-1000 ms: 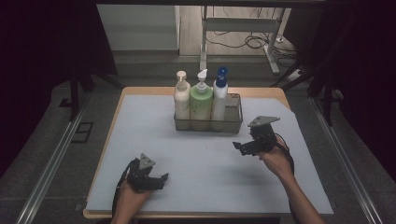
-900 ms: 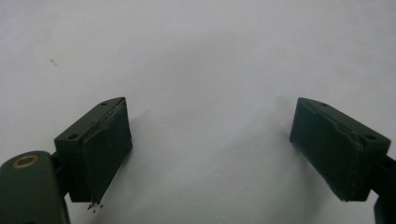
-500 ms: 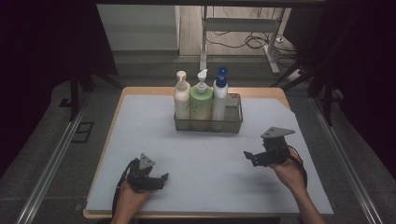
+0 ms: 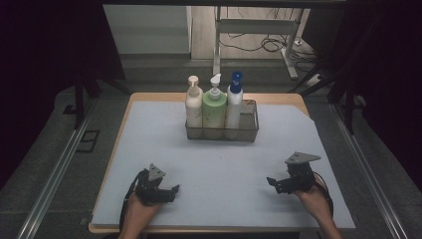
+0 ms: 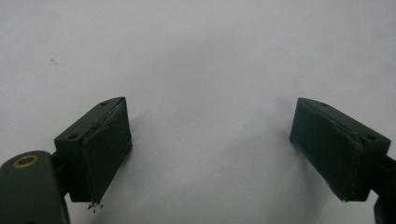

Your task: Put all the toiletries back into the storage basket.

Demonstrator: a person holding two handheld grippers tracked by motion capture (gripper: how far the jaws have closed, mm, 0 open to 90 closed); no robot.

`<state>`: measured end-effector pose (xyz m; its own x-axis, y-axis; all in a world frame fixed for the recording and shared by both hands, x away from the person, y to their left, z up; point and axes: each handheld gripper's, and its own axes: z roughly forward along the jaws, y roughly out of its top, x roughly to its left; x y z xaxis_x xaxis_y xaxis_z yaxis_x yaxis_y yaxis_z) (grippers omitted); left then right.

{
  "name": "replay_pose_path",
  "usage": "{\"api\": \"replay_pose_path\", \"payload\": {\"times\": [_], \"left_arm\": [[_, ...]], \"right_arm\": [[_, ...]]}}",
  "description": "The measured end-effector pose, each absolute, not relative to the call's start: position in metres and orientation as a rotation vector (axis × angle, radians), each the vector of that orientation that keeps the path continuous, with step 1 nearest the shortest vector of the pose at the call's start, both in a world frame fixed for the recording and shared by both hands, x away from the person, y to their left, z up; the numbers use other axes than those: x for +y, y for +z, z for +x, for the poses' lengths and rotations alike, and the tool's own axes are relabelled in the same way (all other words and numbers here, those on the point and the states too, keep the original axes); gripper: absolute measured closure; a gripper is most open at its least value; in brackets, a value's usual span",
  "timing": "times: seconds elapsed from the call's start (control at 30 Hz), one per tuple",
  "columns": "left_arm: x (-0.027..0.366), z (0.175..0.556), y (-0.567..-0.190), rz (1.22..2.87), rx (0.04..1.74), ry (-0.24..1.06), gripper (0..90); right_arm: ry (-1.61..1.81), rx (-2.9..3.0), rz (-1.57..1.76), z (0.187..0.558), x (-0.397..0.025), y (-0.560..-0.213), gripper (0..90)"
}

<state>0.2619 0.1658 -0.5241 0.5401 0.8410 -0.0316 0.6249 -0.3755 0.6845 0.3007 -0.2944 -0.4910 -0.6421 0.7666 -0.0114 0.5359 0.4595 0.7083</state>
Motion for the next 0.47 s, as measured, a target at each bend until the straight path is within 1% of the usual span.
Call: {"api": "replay_pose_path", "payload": {"times": [0.3, 0.47], "left_arm": [[0.166, 0.262, -0.524, 2.126, 1.18, 0.427, 12.1], [0.166, 0.262, -0.524, 2.126, 1.181, 0.427, 12.1]], "right_arm": [[0.945, 2.4, 1.154, 0.294, -0.302, -0.52, 0.0], [0.945, 2.395, 1.155, 0.293, -0.303, -0.521, 0.0]]}}
